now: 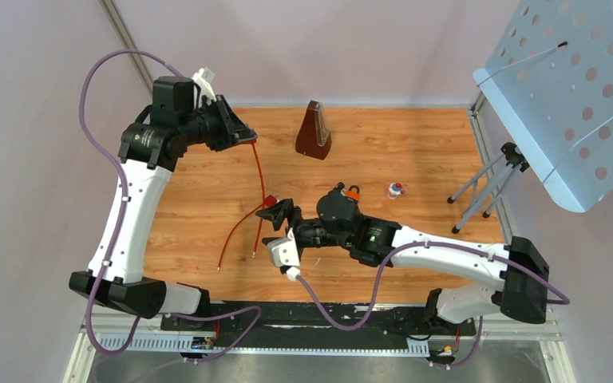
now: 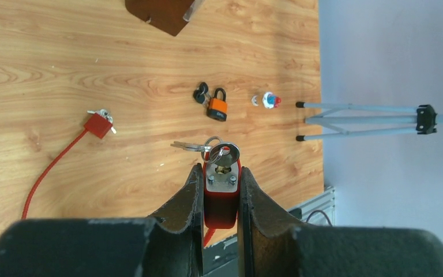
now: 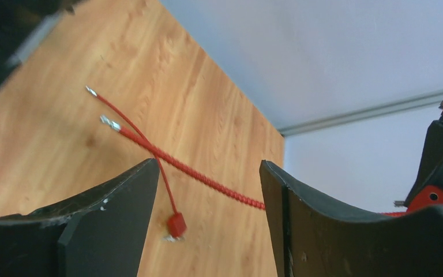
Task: Lock with the key
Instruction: Pick up the lock from the center of the board.
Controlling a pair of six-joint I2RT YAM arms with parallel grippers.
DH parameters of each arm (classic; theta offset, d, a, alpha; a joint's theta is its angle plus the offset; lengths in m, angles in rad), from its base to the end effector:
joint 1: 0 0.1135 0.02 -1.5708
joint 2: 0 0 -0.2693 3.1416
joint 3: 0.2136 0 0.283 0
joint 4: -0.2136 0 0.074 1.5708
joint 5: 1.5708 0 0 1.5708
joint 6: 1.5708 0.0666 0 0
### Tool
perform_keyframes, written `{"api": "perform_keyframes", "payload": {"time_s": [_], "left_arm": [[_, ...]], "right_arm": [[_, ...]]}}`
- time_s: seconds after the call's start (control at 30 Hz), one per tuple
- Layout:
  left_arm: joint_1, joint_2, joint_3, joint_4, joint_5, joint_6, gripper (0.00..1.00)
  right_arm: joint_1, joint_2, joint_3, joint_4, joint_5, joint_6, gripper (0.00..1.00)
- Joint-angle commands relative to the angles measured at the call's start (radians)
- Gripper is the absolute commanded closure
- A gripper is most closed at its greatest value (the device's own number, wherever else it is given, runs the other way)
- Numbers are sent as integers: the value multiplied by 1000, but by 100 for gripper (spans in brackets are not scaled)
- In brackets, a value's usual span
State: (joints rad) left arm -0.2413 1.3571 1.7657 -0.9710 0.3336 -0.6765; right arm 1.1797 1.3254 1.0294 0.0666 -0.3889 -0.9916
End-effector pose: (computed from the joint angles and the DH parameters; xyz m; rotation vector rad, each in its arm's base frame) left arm 0.2945 -0.0949 0.4686 -0.2782 2.2151 -0.8788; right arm 0.1172 0.3505 0.3206 -1.7110 0.5864 0.4835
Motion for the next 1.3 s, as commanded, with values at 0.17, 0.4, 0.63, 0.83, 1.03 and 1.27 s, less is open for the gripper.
{"api": "perform_keyframes", "payload": {"time_s": [0.17,0.4,0.63,0.83,1.03,1.27], "left_arm": [[2,8,51,-33,69,55,100],[1,-6,27,-27,81,43,100],[2,1,23,-19,85,40,100],[1,-21,-15,31,88,32,100],[3,-182,-230,306,98,9,100],[2,-332,-398,543,44,-49,100]], "right_arm": [[10,61,-61,172,165,-356,32],[23,100,-63,237,113,-369,39],[52,110,-25,166,59,-319,62],[49,102,43,91,16,-85,98],[-26,124,194,-8,-62,377,100],[-96,195,292,-58,-23,705,100]]}}
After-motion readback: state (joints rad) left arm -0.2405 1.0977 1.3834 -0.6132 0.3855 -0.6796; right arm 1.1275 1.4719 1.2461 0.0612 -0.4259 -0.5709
